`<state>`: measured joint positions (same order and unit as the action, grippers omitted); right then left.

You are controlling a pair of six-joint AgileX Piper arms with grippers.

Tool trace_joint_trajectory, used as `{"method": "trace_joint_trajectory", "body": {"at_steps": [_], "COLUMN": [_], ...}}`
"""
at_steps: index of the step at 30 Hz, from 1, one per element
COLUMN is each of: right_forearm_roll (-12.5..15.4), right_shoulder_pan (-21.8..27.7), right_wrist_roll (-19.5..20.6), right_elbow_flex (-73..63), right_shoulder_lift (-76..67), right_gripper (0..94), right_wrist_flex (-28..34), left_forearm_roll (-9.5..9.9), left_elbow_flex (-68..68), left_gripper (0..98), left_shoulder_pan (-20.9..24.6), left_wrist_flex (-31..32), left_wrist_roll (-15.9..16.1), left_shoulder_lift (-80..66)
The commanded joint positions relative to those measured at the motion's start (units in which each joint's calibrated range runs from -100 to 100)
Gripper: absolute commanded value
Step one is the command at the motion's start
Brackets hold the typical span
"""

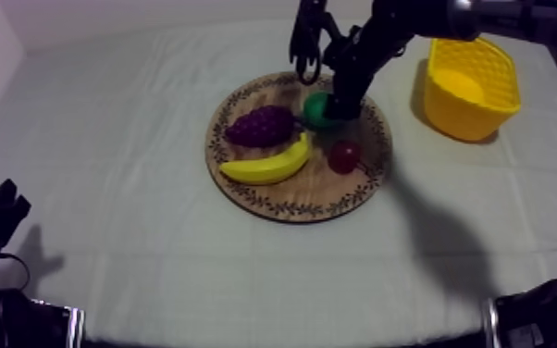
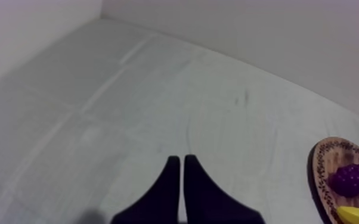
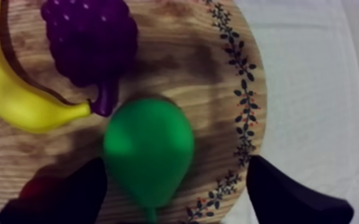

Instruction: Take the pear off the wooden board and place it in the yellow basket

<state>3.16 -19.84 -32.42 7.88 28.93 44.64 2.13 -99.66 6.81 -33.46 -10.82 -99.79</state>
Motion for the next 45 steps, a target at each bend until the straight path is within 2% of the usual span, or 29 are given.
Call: {"method": "trace_joint_trajectory", "body": {"at_steps": [1, 10, 17, 22, 26, 36, 45], "right_forearm_roll": [0.16, 1.52, 4.75, 9.37, 11.37, 12.98, 12.86], "right_shoulder_pan": [0.12, 0.23, 0.9, 2.52, 3.33, 6.39, 15.11], "right_wrist_roll": [-0.32, -2.37, -5.88, -11.5, -13.46, -14.48, -17.42], "right_elbow_flex": [-0.43, -0.24, 0.75, -0.22, -1.23, -0.38, 1.37], "right_shoulder_lift": [0.75, 4.0, 5.58, 6.2, 6.19, -2.01, -17.55], "right_gripper": [71.1, 61.4, 51.6, 46.1, 43.1, 42.8, 44.5], "right_wrist_flex": [0.29, -0.88, -2.62, 0.76, 2.87, 9.69, 19.86], "left_forearm_roll": [-0.01, -0.01, -0.01, -0.01, -0.01, -0.01, -0.01], "left_elbow_flex": [0.0, 0.0, 0.0, 0.0, 0.0, 0.0, 0.0], "left_gripper": [0.1, 0.1, 0.1, 0.1, 0.1, 0.1, 0.1], "left_shoulder_pan": [0.03, 0.03, 0.03, 0.03, 0.03, 0.03, 0.03], "left_wrist_flex": [-0.01, -0.01, -0.01, -0.01, -0.01, -0.01, -0.01], "left_wrist_roll": [0.0, 0.0, 0.0, 0.0, 0.0, 0.0, 0.0], "left_shoulder_lift": [-0.04, -0.04, -0.04, -0.04, -0.04, -0.04, -0.04]}}
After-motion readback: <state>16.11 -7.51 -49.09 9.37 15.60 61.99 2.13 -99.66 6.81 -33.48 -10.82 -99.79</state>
